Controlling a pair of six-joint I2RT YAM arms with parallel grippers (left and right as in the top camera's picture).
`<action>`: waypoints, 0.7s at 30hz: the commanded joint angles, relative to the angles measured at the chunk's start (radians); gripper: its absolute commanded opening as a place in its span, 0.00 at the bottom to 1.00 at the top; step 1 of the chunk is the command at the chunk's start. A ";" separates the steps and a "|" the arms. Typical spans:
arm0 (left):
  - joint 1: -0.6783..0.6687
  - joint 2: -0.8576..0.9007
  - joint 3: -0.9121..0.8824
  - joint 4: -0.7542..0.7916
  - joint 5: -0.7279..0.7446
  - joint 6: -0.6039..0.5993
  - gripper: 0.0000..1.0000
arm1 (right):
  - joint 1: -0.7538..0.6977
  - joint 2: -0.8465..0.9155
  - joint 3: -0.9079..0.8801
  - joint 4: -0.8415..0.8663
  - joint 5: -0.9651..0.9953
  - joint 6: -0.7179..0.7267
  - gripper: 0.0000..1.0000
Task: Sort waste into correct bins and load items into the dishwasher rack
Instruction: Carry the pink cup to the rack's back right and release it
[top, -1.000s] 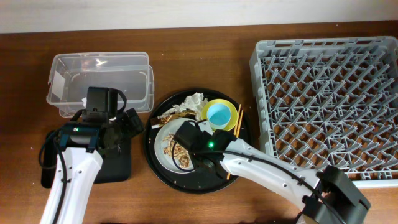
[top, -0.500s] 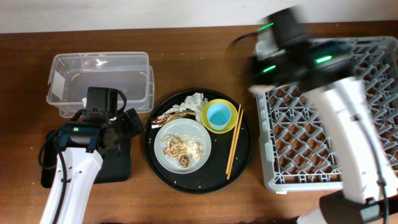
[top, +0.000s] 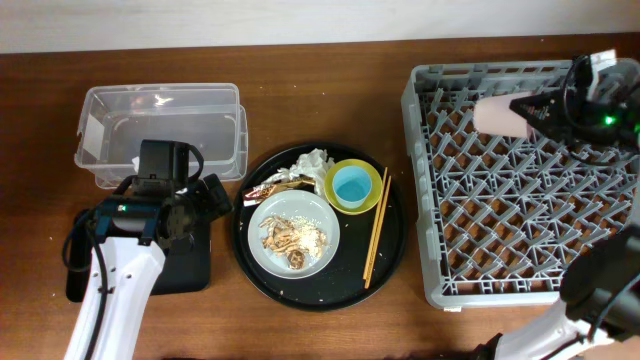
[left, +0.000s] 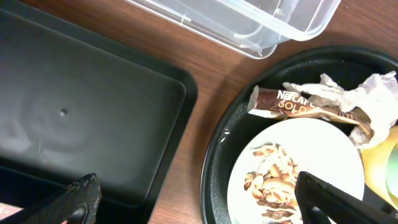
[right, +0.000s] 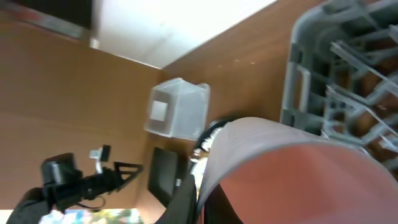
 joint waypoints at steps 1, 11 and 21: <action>0.004 -0.006 0.015 -0.002 -0.001 0.008 0.99 | 0.000 0.089 -0.015 0.040 -0.132 -0.043 0.04; 0.004 -0.006 0.015 -0.002 -0.001 0.008 0.99 | 0.000 0.269 -0.017 0.042 -0.105 -0.038 0.04; 0.004 -0.006 0.015 -0.002 -0.001 0.008 0.99 | -0.011 0.269 -0.123 0.023 -0.082 -0.006 0.04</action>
